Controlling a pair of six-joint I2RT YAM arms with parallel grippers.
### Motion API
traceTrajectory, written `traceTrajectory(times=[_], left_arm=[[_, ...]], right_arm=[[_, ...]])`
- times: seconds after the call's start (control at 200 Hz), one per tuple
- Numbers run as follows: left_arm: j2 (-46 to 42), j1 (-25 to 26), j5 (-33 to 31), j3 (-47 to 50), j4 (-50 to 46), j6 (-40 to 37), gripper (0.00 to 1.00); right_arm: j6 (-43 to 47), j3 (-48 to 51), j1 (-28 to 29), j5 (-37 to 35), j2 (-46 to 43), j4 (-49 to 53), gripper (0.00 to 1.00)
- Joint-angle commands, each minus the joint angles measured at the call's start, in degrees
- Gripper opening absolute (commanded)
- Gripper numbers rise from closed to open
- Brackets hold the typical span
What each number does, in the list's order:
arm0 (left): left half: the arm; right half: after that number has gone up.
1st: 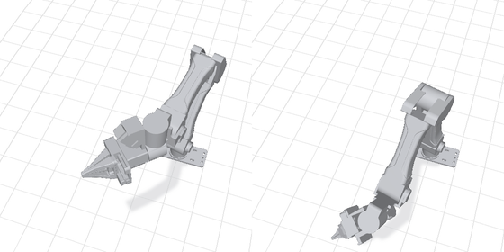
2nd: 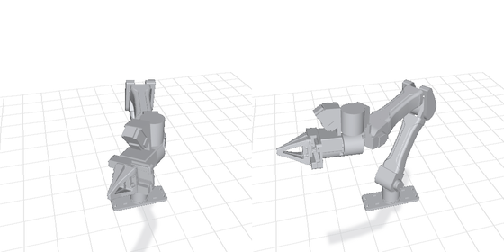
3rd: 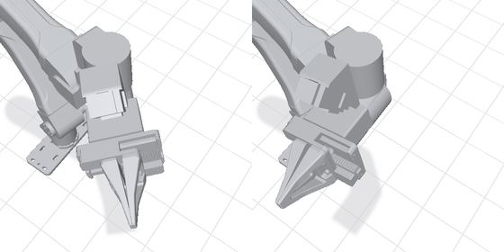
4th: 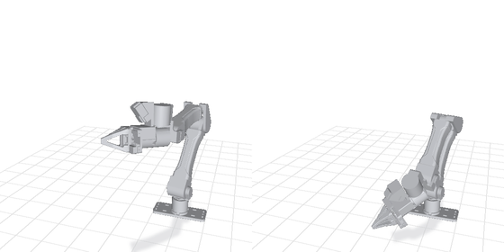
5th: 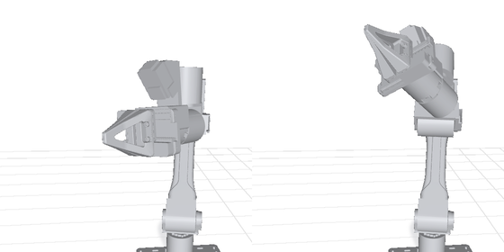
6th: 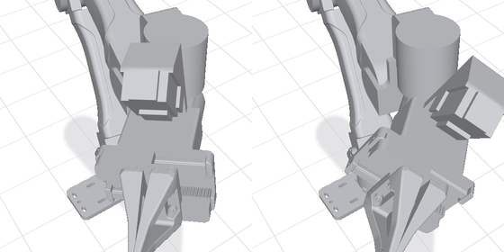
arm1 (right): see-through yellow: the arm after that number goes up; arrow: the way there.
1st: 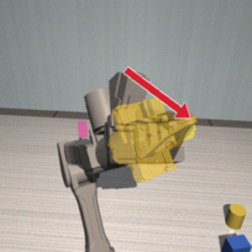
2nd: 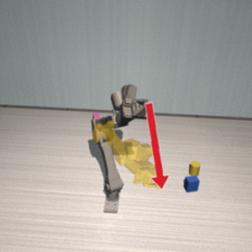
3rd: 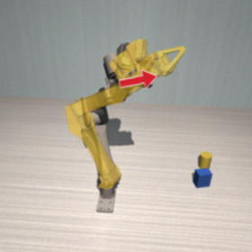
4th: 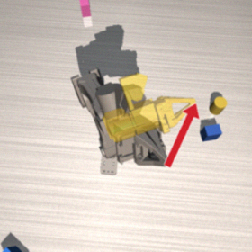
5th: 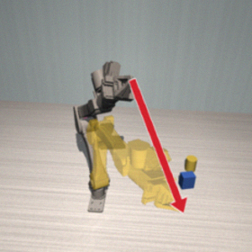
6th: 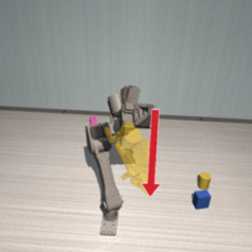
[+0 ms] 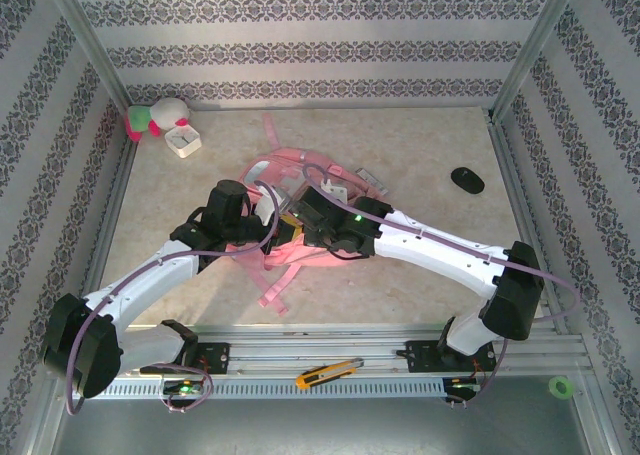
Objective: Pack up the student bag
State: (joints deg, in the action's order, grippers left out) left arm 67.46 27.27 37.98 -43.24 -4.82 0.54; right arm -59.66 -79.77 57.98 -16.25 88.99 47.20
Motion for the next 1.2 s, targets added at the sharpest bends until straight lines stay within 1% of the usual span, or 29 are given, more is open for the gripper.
traceTrajectory(times=[0.0, 0.08, 0.115, 0.225, 0.28, 0.41, 0.515, 0.719, 0.869, 0.979, 1.194], left_arm=[[-2.43, -0.62, 4.47, -1.78, 3.09, 3.6, 0.0], [-2.62, -0.56, 4.04, -1.55, 2.6, 2.8, 0.0], [-2.6, -0.63, 3.71, -1.39, 2.01, 1.96, 0.0], [-3.04, -0.63, 1.36, 0.43, 1.22, -2.07, 0.0], [-3.36, -0.61, -0.01, 1.66, 1.11, -3.87, 0.0], [-3.95, -0.64, -0.76, 2.15, -1.25, -9.28, 0.0], [-4.65, -0.62, -3.27, 1.93, -4.77, -14.35, 0.0], [-4.88, -0.94, -5.67, -0.41, -15.33, -24.26, 0.0], [-6.18, -2.07, -6.67, -0.62, -18.58, -26.66, 0.0], [-6.81, -2.53, -8.32, -0.4, -20.27, -28.66, 0.0], [-6.82, -2.95, -10.56, -1.38, -23.58, -31.1, 0.0]], right_arm=[[0.41, 0.36, -1.87, -5.75, 0.93, 4.92, 0.12], [1.23, 0.25, -2.42, -5.12, 0.58, 4.42, 0.02], [1.74, -0.03, -2.6, -4.94, 0.04, 4.23, 0.0], [3.79, -0.74, -3.4, -2.01, -2.01, 2.12, 0.0], [4.12, -0.51, -4.37, 1.41, -3.06, 0.59, 0.0], [4.54, 1.16, -7.08, 10.56, -5.01, -1.47, 0.0], [6.42, 2.11, -8.3, 15.76, -5.64, 0.03, 0.0], [12.18, 7.78, -11.87, 20.66, -7.16, 4.35, 0.0], [17.66, 12.11, -16.44, 25.13, -10.02, 2.61, 0.0], [20.74, 15.78, -18.98, 28.62, -11.46, -0.69, 0.0], [25.08, 18.88, -19.91, 33.76, -11.21, -3.4, 0.0]])
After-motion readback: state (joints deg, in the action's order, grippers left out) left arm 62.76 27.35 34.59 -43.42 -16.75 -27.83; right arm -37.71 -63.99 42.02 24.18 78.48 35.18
